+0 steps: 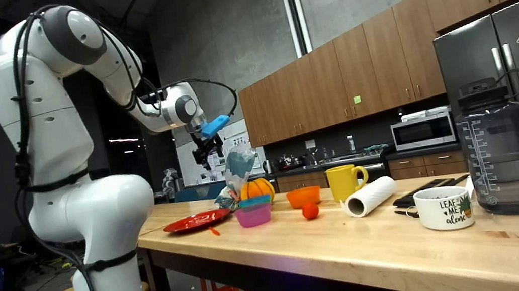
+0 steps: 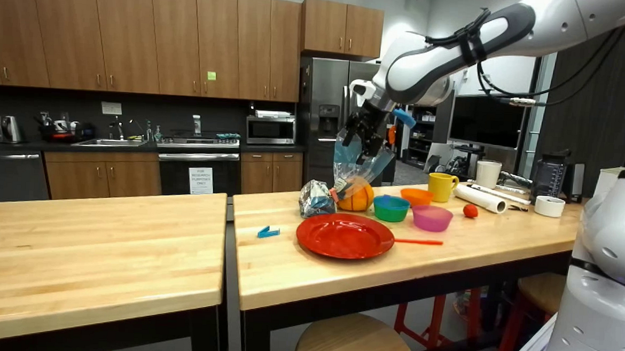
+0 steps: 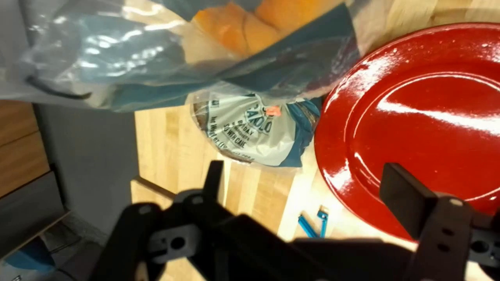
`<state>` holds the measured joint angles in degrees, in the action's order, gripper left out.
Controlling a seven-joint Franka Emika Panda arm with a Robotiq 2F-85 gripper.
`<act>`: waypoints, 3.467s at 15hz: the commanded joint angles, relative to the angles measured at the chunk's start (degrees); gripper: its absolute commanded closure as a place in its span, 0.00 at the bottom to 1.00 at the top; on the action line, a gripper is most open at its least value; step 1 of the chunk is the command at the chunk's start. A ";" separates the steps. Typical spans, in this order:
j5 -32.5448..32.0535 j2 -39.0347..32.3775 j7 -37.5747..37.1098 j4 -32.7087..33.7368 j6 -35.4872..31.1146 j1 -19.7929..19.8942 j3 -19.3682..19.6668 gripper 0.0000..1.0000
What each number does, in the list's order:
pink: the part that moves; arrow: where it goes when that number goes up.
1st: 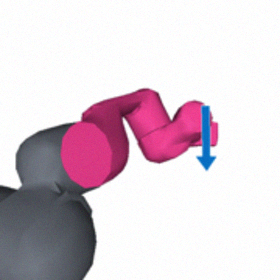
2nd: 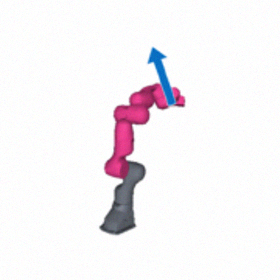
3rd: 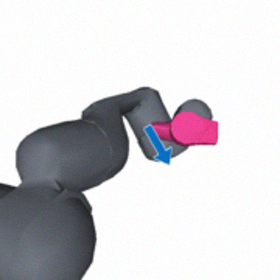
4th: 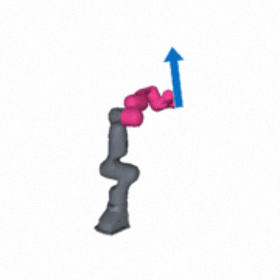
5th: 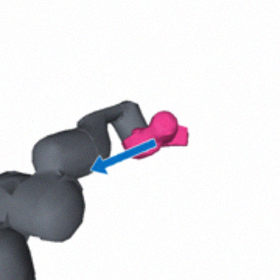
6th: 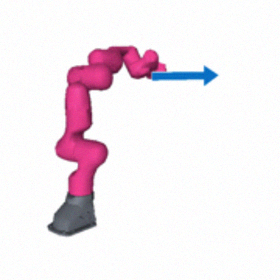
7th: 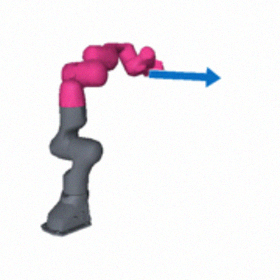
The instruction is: Shift the plastic to the right
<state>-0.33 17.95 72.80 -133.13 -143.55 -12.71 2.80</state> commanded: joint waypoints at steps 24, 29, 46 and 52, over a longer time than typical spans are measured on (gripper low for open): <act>-19.27 -21.41 -3.04 10.89 0.17 6.82 -5.74 0.86; -15.02 -20.10 -2.02 11.22 0.45 7.40 -5.89 1.00; 6.77 0.08 -1.44 4.91 -0.48 9.87 1.26 1.00; 4.58 7.65 -5.75 0.55 0.07 12.27 5.83 1.00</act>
<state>5.40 20.89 69.89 -129.52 -143.50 -1.83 7.29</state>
